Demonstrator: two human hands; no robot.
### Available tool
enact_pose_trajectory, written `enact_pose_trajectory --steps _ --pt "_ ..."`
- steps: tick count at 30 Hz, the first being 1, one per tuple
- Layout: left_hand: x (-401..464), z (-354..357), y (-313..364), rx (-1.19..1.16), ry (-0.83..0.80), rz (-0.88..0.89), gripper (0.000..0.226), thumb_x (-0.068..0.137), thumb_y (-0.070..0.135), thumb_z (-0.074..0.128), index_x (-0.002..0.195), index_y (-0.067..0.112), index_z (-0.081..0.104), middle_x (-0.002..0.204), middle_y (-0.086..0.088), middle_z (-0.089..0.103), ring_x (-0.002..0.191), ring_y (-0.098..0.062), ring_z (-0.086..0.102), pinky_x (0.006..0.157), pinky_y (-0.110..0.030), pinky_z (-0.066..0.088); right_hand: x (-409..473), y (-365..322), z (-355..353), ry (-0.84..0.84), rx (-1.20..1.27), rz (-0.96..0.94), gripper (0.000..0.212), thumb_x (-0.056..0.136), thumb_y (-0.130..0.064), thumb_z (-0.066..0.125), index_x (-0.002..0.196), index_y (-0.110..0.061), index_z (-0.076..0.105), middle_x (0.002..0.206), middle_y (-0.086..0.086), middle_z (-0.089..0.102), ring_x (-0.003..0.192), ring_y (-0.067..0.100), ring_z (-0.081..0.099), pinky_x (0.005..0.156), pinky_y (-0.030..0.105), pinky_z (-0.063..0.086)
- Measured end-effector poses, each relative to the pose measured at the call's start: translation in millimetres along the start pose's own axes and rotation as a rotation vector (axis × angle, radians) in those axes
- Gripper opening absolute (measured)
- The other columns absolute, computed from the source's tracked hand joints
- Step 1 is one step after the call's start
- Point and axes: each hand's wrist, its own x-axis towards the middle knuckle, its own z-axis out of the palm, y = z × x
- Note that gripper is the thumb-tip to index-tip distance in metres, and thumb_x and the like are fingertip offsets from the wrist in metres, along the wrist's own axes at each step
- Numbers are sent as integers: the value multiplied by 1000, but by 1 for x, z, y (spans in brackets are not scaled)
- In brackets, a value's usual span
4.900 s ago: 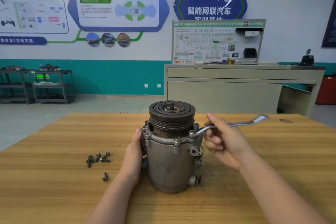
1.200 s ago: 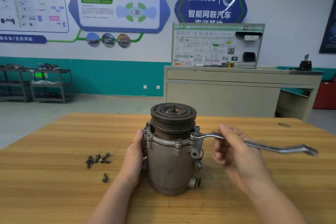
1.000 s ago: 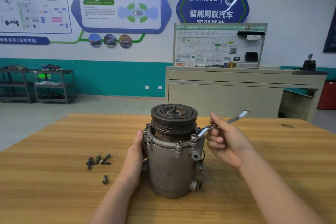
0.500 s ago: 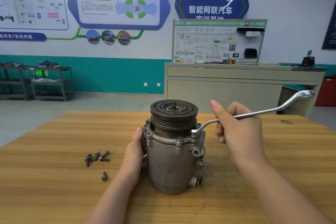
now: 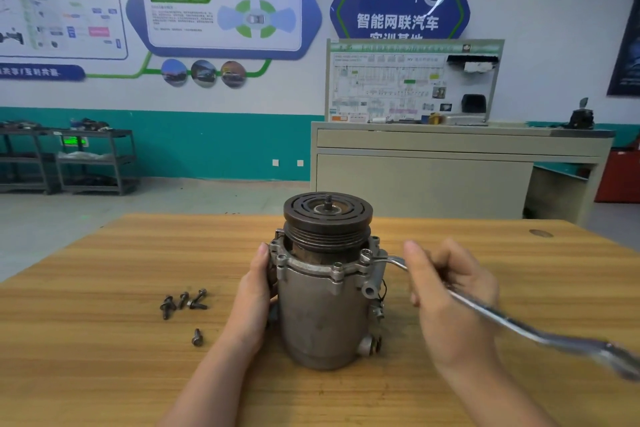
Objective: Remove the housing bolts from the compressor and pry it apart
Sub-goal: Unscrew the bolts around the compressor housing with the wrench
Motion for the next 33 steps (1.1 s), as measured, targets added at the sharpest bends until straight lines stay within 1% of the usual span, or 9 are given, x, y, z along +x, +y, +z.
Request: enact_pose_trajectory --steps 2,6,8,10,15,20,23,27,33 --pt "-1 0 1 -2 -6 -2 79 69 78 37 118 26 69 115 0 71 115 -21 62 104 -48 44 15 10 -6 -29 205 213 43 85 -17 66 51 -18 40 40 -1 38 35 11 34 39 18 29" --pt "-1 0 3 -4 10 -18 79 68 77 36 118 24 69 115 0 71 116 -22 61 102 -48 46 60 25 -10 -343 618 832 32 76 -20 65 51 -18 45 39 -3 36 28 5 27 32 13 23" --pt "-1 1 2 -3 15 -17 79 68 76 35 117 24 69 115 0 71 116 -22 61 103 -48 45 71 32 -8 -484 694 993 28 69 -21 75 55 -14 52 41 -3 39 27 3 30 29 13 23" --pt "0 1 2 2 24 -21 79 68 77 35 117 26 69 115 -1 71 116 -23 61 104 -50 44 76 34 -4 -530 784 1031 30 60 -17 84 59 -11 55 41 -1 42 26 3 33 27 13 24" --pt "0 1 3 2 34 -20 72 68 76 36 107 28 73 110 0 73 114 -23 63 103 -48 46 78 21 -3 -204 690 769 31 70 -23 71 50 -19 47 36 0 41 25 5 28 29 12 21" --pt "0 1 1 0 26 -31 81 64 80 36 115 28 69 116 -2 71 117 -26 60 105 -53 42 55 -1 -3 -62 192 332 52 90 -9 61 46 -19 36 39 7 46 30 13 32 35 17 25" --pt "1 1 0 -33 20 -36 79 65 78 39 115 25 70 115 -4 71 117 -26 61 107 -52 40 43 -12 -4 -68 -92 132 46 90 -19 64 52 -14 38 43 9 53 34 11 40 38 20 34" --pt "1 1 0 -32 17 -15 75 67 79 39 113 29 71 116 -2 71 118 -25 60 109 -52 38 28 -20 6 -101 -271 -87 47 89 -22 66 56 -8 37 50 14 47 41 16 39 44 26 32" --pt "2 2 1 -30 25 -9 73 76 79 39 116 26 70 117 -5 70 117 -29 60 107 -54 40 10 -34 20 -174 -474 -350 52 91 -23 62 59 -36 22 52 -10 36 43 4 35 40 13 23"
